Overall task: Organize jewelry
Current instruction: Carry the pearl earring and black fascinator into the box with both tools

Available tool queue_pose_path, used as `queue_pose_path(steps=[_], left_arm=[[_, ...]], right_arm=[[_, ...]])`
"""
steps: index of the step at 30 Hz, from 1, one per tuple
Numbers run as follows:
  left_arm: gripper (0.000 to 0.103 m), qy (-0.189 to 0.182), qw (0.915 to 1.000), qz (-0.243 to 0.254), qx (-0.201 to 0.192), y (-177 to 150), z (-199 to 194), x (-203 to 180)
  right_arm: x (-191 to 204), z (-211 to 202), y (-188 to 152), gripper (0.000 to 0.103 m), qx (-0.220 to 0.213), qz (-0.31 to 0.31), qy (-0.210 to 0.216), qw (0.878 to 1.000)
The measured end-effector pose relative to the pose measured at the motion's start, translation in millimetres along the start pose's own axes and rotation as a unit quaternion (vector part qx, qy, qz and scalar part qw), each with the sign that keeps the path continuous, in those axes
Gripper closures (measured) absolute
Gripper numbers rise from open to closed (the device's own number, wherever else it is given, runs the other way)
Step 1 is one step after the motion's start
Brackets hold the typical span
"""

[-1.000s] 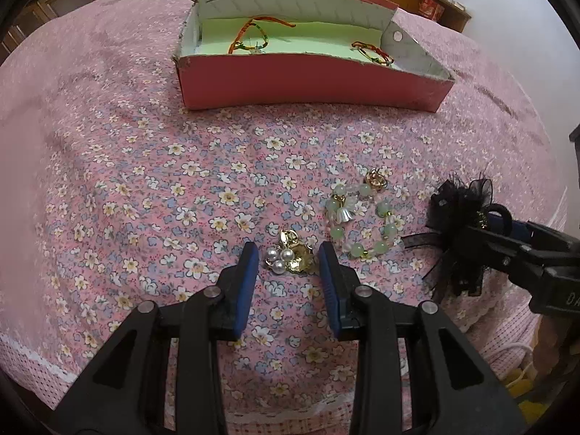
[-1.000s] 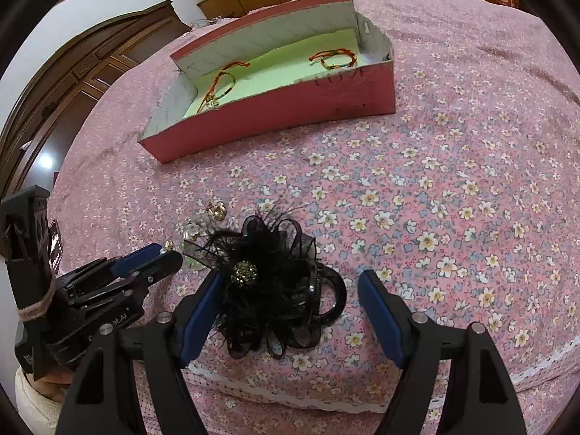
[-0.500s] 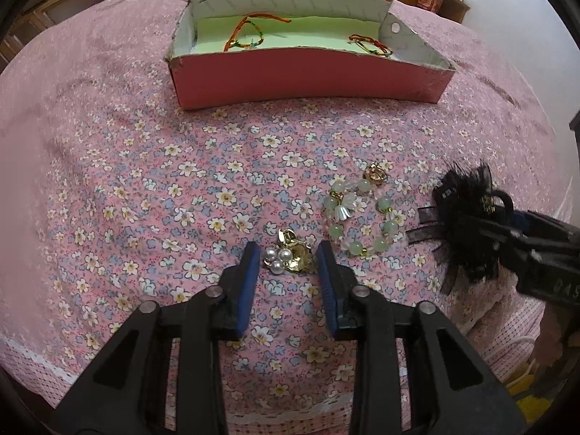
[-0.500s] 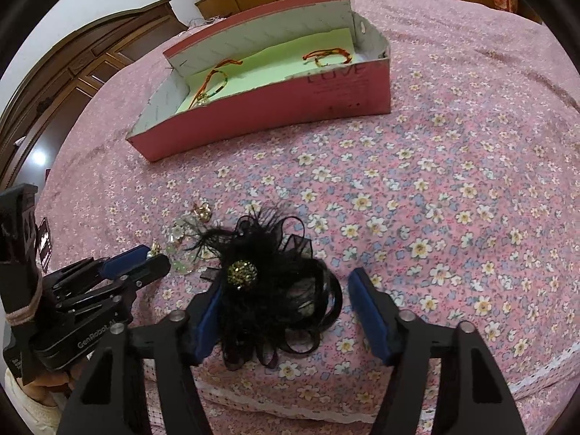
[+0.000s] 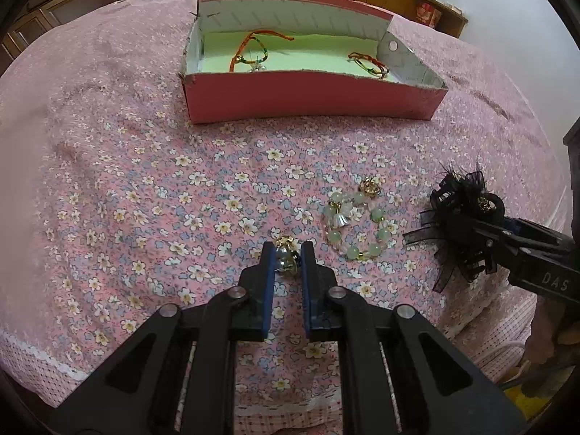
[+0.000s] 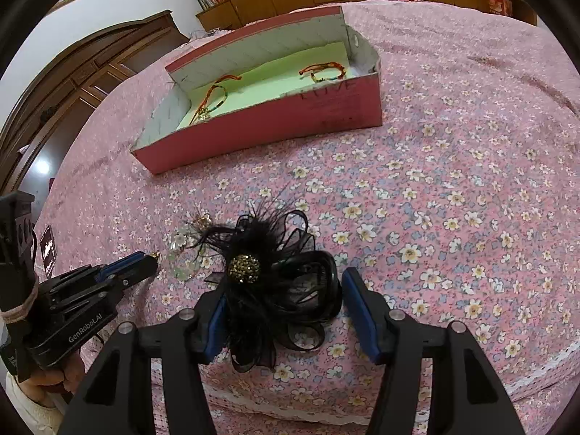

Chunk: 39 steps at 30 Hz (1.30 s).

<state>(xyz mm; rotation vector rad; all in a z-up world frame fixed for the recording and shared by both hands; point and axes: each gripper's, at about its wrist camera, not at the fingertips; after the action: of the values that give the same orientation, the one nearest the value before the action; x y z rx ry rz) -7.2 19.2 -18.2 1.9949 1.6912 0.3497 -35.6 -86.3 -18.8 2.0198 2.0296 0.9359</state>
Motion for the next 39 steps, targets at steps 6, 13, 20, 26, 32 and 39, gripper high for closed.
queue_pose_path(steps=[6,13,20,26,32,39], left_arm=[[0.098,-0.008,0.9998,0.000,-0.019,0.1,-15.8,1.3],[0.098,-0.016,0.9982,-0.007,-0.058,2.8,-37.2,3.3],[0.098,-0.013,0.9944,-0.014,-0.104,8.4,-52.3,3.2],[0.098,-0.011,0.9899,-0.016,-0.141,18.7,-61.4,1.1],[0.098,-0.011,0.9849,-0.018,-0.172,29.1,-65.8,-4.1],[0.100,-0.003,0.9804,-0.020,-0.196,40.9,-68.5,-6.2]], right_arm=[[2.6,-7.0,1.3,0.043,-0.020,-0.002,0.005,1.000],[7.8,-18.3,1.6,0.043,-0.047,-0.017,0.012,0.999],[15.7,-30.3,4.6,0.043,-0.083,-0.038,0.014,0.996],[23.3,-40.9,8.4,0.043,-0.122,-0.058,0.010,0.991],[28.8,-49.7,13.3,0.043,-0.156,-0.071,0.009,0.985],[34.4,-51.9,20.5,0.043,-0.178,-0.088,0.006,0.980]])
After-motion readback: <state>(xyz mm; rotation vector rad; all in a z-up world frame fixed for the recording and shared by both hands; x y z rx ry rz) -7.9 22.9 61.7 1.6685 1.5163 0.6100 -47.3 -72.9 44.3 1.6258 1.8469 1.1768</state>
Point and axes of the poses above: each gripper's, at about its wrist camera, not at the fingertips, and z roughly the way its jaws point, x to its left, y to its top, and after that the axes turned 1 degree about y, right-handed
